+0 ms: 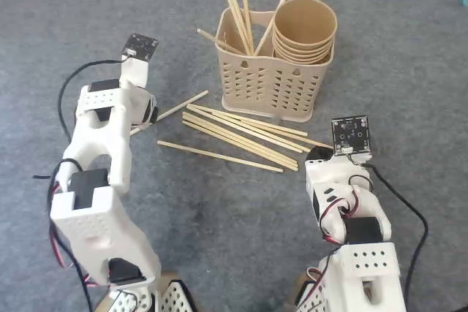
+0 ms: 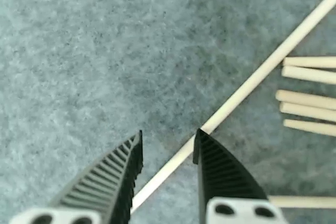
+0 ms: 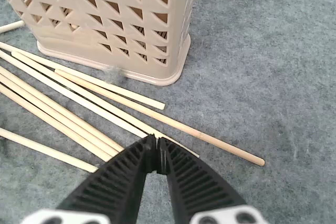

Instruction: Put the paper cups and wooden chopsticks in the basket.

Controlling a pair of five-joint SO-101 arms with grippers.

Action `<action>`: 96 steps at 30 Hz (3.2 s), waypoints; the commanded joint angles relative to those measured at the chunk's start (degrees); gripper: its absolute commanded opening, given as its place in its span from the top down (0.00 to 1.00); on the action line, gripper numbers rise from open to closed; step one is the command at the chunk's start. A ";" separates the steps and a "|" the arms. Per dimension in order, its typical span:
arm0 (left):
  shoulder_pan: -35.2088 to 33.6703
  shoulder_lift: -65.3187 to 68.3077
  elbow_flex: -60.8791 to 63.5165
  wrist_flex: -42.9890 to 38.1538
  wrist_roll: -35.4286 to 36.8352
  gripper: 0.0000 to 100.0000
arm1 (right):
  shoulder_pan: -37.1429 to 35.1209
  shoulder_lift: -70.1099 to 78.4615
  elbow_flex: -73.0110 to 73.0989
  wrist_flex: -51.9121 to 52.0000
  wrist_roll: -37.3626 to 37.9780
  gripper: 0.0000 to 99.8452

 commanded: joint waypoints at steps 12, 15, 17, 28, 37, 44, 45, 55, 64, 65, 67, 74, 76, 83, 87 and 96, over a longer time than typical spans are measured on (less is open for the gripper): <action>0.62 0.09 -4.18 7.91 -10.11 0.85 | -0.22 -1.19 -0.79 -1.36 0.70 0.99; 0.62 1.58 -4.09 5.80 -10.11 0.85 | -0.22 -1.19 -0.79 -1.36 0.70 0.99; 0.62 4.31 -4.44 3.08 -9.85 0.85 | -0.22 -1.19 -0.79 -1.36 0.70 0.99; 0.70 6.59 -8.40 10.64 -9.76 1.00 | -0.22 -1.19 -0.79 -1.27 0.70 0.99; 3.08 5.98 -8.84 22.59 -9.85 0.99 | -0.22 -1.19 -0.79 -1.27 0.70 0.99; 2.81 -2.55 -12.26 25.85 -1.85 0.99 | -0.22 -1.19 -0.79 -1.27 0.70 0.99; 2.46 -5.01 -12.44 25.67 -0.62 0.99 | -0.22 -1.19 -0.79 -1.27 0.70 0.99; 2.46 -28.92 -12.09 25.23 10.73 0.99 | -0.22 -1.19 -0.79 -1.27 0.70 0.99; 8.18 -49.23 -5.14 9.49 28.48 0.99 | -0.22 -1.19 -0.70 -1.27 0.70 0.99; 9.41 -51.87 -3.30 7.91 29.45 0.99 | -0.22 -1.19 -0.70 -1.27 0.70 0.99; 13.36 -57.49 0.92 3.96 30.86 0.99 | -0.22 -1.19 -0.70 -1.27 0.70 0.99; 27.16 -74.02 24.66 -29.54 31.91 0.99 | -0.22 -1.19 -0.70 -1.27 0.70 0.99; 29.98 -75.69 31.52 -42.81 31.47 0.99 | -0.22 -1.19 -0.70 -1.27 0.70 0.99; 34.11 -70.07 37.67 -64.97 27.34 0.99 | -0.22 -1.19 -0.70 -1.27 0.70 0.99; 34.02 -58.29 29.76 -65.05 29.10 0.99 | -0.22 -1.19 -0.70 -1.27 0.70 0.99; 33.85 -36.84 18.07 -64.97 29.36 0.99 | -0.22 -1.19 -0.79 -1.27 0.70 0.99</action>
